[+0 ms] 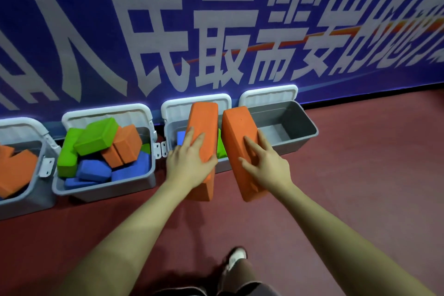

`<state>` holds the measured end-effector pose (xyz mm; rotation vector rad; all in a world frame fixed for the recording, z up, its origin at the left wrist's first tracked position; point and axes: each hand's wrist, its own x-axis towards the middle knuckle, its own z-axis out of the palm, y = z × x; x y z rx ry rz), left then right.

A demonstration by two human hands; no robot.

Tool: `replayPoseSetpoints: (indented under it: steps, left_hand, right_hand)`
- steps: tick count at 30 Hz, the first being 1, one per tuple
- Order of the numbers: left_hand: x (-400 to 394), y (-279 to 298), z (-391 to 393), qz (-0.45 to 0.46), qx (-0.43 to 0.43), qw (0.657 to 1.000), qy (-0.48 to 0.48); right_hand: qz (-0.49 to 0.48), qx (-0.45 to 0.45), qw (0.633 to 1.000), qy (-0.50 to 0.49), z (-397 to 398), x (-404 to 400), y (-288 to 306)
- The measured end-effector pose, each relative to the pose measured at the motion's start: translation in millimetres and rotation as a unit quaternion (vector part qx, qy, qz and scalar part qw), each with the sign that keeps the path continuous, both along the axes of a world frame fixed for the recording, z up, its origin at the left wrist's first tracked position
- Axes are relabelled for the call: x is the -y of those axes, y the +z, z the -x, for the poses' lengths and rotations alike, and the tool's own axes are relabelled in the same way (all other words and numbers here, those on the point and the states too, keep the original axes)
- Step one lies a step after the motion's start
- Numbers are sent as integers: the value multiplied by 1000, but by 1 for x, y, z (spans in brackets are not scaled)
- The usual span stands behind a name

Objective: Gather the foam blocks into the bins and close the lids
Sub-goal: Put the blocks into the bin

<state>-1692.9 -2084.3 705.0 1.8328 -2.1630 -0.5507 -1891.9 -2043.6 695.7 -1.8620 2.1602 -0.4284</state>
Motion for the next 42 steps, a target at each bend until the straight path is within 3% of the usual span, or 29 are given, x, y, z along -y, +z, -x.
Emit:
replayPoseSetpoints:
  steps: [17, 23, 30, 34, 38, 40, 42]
  left_hand:
    - [291, -76, 132, -111, 27, 993, 32]
    - [358, -167, 158, -159, -23, 984, 77]
    - [410, -323, 184, -200, -81, 970, 116]
    - [422, -405, 192, -180, -116, 968, 134]
    - [436, -450, 201, -133, -170, 967, 133]
    - [445, -465, 203, -137, -154, 972, 110]
    - [454, -476, 201, -184, -67, 979, 60]
  right_hand:
    - [-106, 6, 994, 26, 149, 292, -79]
    - [-148, 30, 988, 18, 165, 366, -163]
    - [-187, 21, 982, 21, 166, 426, -308]
    - [-179, 29, 983, -11, 161, 449, -376]
    - [-128, 57, 990, -29, 154, 465, -425]
    - [-129, 77, 988, -34, 154, 473, -444]
    - [-160, 103, 981, -38, 153, 480, -460]
